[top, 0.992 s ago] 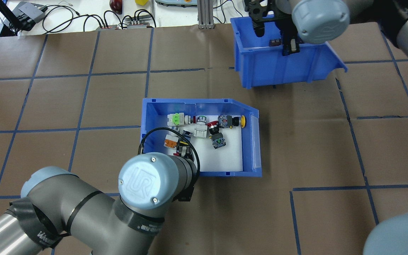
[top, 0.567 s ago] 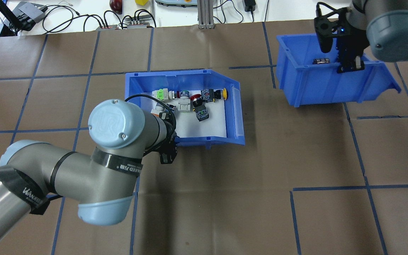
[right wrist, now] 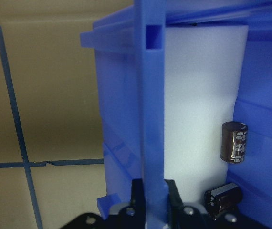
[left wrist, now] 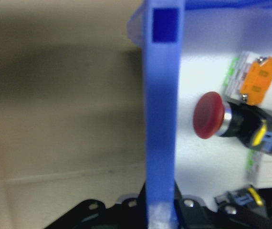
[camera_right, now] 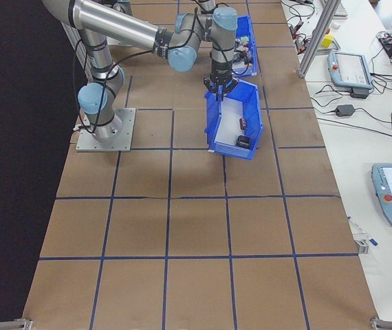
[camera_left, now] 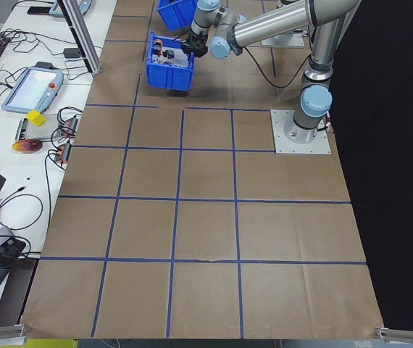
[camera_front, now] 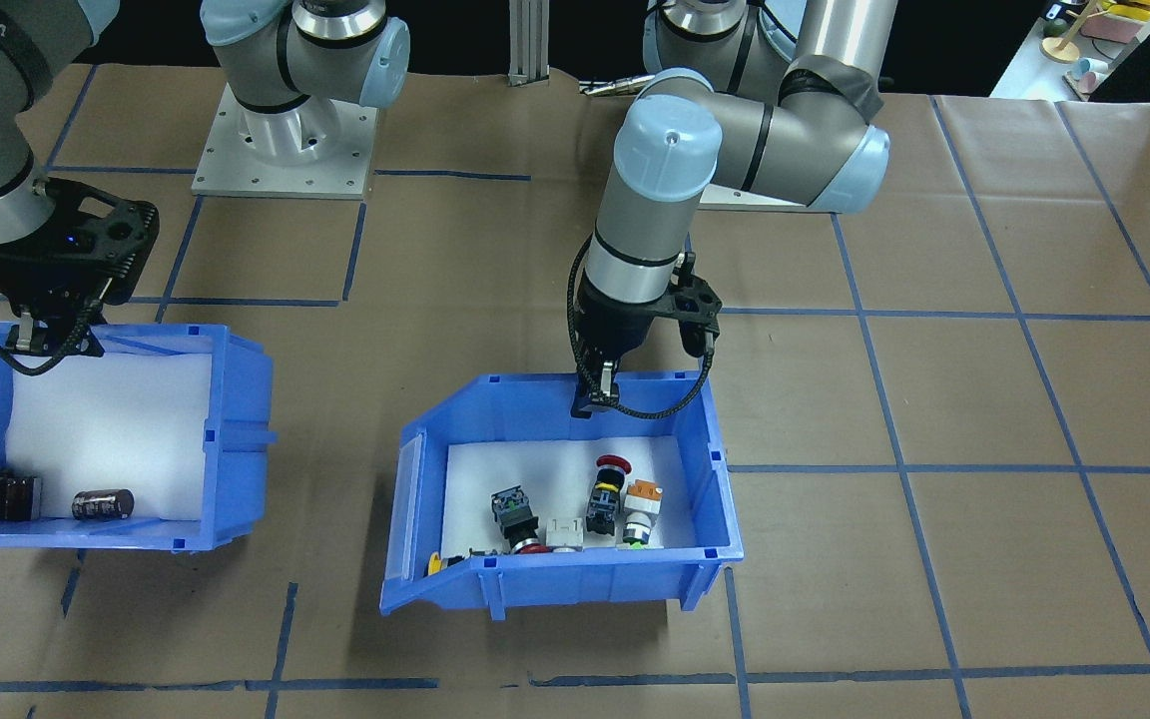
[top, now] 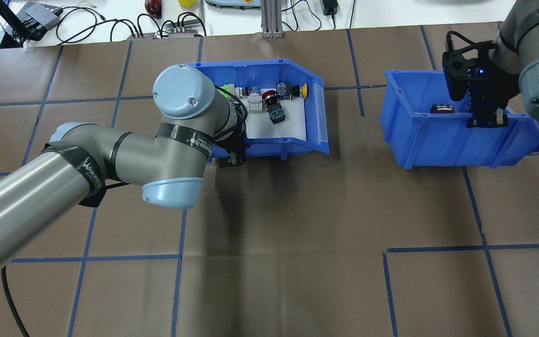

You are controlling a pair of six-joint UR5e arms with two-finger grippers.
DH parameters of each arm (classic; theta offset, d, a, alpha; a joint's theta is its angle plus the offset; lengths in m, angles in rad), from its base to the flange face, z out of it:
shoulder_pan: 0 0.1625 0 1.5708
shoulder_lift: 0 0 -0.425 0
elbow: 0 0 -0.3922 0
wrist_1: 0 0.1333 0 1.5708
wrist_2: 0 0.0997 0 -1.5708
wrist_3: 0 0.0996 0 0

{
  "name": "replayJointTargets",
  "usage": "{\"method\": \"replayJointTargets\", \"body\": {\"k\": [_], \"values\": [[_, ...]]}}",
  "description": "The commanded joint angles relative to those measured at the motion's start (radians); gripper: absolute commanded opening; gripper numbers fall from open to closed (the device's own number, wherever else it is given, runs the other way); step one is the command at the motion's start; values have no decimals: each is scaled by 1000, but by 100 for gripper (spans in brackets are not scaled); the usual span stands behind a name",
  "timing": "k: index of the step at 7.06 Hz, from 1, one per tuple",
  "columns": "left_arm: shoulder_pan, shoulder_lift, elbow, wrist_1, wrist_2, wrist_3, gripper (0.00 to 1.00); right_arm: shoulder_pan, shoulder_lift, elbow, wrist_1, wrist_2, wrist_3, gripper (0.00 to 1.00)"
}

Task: Place button box in front

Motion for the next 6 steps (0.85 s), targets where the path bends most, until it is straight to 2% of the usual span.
{"method": "replayJointTargets", "body": {"k": [1, 6], "values": [[-23, -119, 121, 0, -54, -8, 0, -14, -24, 24, -1, -2, -3, 2], [-49, -173, 153, 0, -48, -12, 0, -14, -23, 24, -1, -4, -4, 2]]}}
